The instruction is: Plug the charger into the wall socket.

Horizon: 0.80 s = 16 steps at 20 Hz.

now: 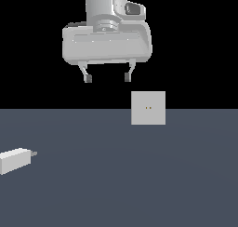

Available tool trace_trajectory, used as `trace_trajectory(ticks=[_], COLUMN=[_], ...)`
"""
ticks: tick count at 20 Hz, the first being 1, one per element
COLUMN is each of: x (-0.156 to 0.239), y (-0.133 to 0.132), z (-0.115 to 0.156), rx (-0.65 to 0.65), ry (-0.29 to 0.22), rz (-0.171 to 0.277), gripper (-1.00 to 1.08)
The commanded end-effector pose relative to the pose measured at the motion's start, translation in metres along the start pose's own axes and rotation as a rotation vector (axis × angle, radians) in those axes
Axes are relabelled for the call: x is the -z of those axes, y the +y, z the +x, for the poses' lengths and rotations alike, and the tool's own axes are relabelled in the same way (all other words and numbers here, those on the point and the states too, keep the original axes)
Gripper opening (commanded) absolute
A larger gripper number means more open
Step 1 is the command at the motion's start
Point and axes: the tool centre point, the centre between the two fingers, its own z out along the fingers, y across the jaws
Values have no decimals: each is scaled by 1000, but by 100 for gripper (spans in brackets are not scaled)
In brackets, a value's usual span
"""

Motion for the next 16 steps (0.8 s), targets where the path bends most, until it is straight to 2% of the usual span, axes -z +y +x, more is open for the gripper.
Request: trace_trajectory(ticks=[1,16], x=[-7,-56], y=[-11,-84], z=[-10,-65], rx=[-25,-192], ry=[6,43], rz=[-1,-6], gripper=[100,100])
